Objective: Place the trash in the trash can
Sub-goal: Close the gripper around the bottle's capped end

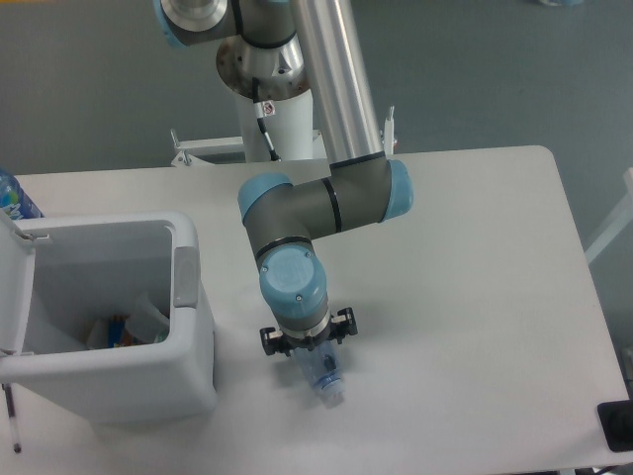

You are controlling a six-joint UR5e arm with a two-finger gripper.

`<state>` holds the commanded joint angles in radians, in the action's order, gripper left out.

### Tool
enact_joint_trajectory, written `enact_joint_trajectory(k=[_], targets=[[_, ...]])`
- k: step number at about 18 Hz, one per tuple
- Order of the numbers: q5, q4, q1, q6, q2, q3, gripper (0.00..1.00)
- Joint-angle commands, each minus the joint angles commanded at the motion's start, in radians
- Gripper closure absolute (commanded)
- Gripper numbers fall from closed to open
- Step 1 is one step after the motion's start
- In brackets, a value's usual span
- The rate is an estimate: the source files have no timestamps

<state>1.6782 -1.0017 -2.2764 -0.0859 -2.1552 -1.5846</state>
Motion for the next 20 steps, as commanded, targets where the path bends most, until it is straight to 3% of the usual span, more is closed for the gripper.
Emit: enact_joint_trajectory(k=[16, 20], targets=[[0.002, 0.0, 0.0, -0.005, 0.008, 0.002, 0.33], [0.002, 0.0, 0.0, -0.005, 0.009, 0.002, 0.4]])
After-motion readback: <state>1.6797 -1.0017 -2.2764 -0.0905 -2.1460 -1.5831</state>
